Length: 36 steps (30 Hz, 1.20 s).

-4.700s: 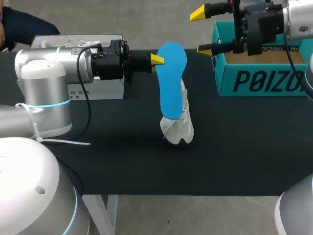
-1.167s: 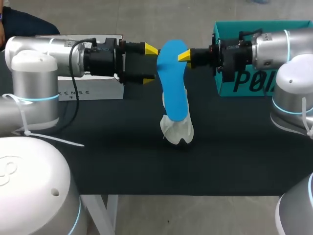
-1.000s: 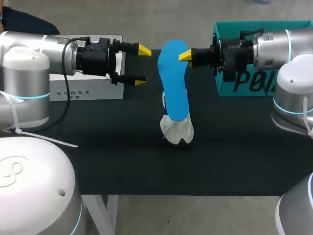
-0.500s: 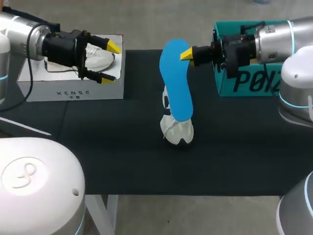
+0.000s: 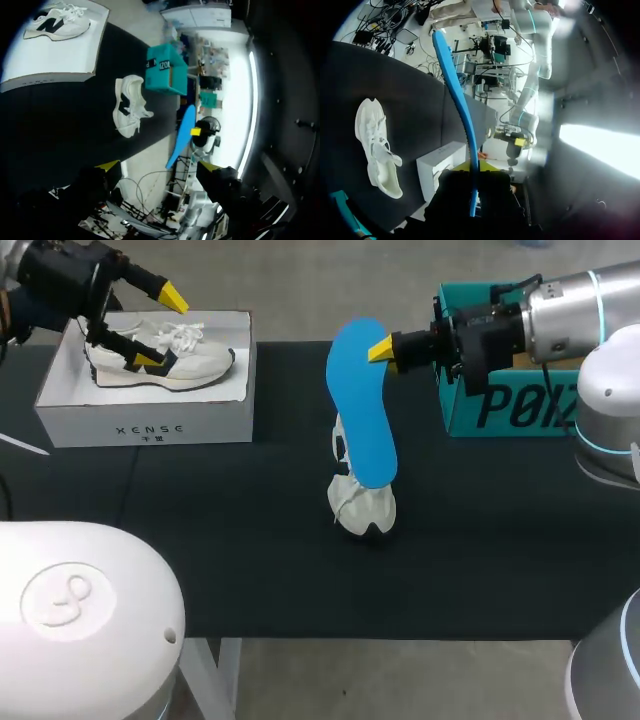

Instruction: Take the shoe out of the shoebox, open the shoe tongue, remove and reinsert the insole, then place the shoe into the shoebox

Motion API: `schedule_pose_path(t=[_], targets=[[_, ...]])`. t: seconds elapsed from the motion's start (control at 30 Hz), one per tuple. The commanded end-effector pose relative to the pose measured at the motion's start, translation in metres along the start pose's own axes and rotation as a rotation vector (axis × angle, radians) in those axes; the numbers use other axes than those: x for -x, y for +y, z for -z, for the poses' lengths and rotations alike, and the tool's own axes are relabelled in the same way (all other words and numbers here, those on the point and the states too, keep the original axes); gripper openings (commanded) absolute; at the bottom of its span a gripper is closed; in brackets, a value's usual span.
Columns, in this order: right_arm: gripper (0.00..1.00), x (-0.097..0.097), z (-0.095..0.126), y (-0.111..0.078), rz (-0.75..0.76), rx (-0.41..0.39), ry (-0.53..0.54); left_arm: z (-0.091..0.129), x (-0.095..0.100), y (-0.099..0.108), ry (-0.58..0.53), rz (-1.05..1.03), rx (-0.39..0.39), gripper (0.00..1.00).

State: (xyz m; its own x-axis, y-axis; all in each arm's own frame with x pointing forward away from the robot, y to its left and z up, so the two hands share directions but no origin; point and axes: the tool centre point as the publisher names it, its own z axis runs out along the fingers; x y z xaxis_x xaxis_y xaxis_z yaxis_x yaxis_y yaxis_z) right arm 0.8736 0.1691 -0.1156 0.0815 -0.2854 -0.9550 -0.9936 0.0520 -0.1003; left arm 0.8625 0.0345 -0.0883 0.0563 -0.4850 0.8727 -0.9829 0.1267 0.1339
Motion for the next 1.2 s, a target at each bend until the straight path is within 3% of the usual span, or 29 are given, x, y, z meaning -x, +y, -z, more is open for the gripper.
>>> schedule_pose_path(t=[0.03, 0.17, 0.77, 0.93, 1.2], targets=[[0.00, 0.003, 0.003, 0.000, 0.001, -0.003, 0.016, 0.006, 0.003, 0.008, -0.015, 0.002, -0.051, 1.00], [0.00, 0.003, 0.007, -0.003, -0.003, -0.010, 0.023, 0.006, 0.006, 0.006, -0.005, 0.004, -0.091, 1.00], [0.00, 0.007, -0.005, -0.015, -0.019, 0.006, -0.006, 0.011, 0.010, 0.002, 0.026, 0.051, -0.134, 1.00], [0.00, 0.006, -0.004, -0.015, -0.089, 0.015, -0.008, 0.011, 0.010, 0.002, 0.026, 0.051, -0.134, 1.00], [0.00, 0.017, -0.008, -0.018, -0.296, 0.131, -0.018, 0.011, 0.010, 0.002, 0.026, 0.051, -0.134, 1.00]])
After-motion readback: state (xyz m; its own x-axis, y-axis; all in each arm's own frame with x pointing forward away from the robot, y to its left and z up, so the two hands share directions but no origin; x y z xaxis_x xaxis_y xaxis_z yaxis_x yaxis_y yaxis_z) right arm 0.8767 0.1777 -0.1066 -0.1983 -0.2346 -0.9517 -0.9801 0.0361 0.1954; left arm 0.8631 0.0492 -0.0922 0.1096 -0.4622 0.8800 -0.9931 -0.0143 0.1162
